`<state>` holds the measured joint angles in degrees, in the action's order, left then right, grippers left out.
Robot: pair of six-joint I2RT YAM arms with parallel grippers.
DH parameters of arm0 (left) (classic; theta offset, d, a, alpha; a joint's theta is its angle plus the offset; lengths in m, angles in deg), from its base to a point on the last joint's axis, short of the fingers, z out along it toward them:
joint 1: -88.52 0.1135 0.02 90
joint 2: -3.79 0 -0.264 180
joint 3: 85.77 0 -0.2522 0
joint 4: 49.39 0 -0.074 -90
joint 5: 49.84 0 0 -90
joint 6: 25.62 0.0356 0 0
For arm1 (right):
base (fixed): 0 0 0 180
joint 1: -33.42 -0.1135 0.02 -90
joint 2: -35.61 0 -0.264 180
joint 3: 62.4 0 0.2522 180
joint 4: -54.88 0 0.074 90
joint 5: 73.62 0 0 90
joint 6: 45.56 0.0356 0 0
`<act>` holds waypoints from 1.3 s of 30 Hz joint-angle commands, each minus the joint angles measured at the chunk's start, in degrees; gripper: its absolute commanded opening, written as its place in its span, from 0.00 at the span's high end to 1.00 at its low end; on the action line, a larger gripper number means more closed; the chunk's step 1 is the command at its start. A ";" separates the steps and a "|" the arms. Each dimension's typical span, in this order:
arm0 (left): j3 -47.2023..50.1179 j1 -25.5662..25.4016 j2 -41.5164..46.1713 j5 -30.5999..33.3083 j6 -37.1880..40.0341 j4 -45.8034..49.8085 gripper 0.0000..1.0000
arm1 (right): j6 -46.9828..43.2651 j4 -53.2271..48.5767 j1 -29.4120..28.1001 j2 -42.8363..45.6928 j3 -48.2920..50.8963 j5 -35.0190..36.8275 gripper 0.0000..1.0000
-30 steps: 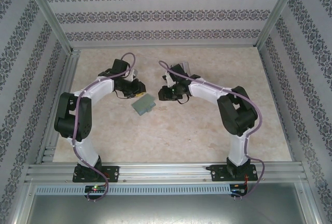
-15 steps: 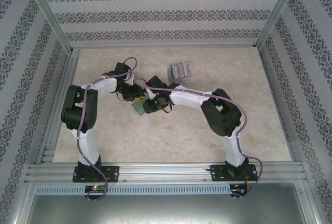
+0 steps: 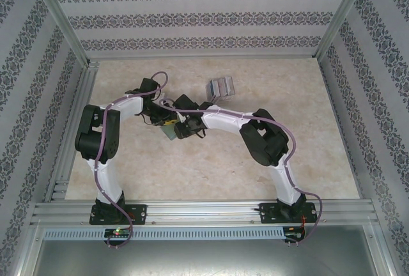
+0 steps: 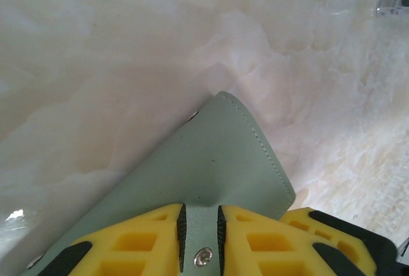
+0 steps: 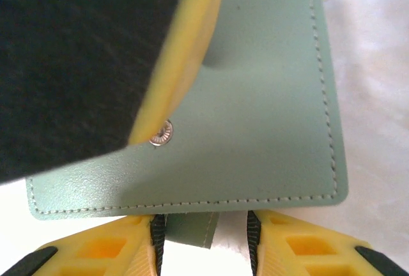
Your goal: Put the credit cards into the card holder
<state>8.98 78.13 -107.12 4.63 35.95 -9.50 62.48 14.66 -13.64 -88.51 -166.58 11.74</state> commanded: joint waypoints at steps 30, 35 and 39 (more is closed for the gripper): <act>3.80 1.21 -5.80 -0.15 0.49 -4.28 0.82 | -4.37 43.01 3.60 16.68 32.98 -6.14 0.97; 3.57 1.16 -6.31 -0.86 0.19 -4.68 0.82 | -4.29 50.81 4.04 17.24 35.96 -8.62 0.99; 3.61 1.26 -6.42 -0.71 0.52 -4.33 0.82 | -2.74 57.50 4.31 16.99 38.47 -8.74 1.00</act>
<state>10.73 78.81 -110.01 -2.62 35.87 -14.86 59.45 64.38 -9.51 -73.51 -129.46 5.75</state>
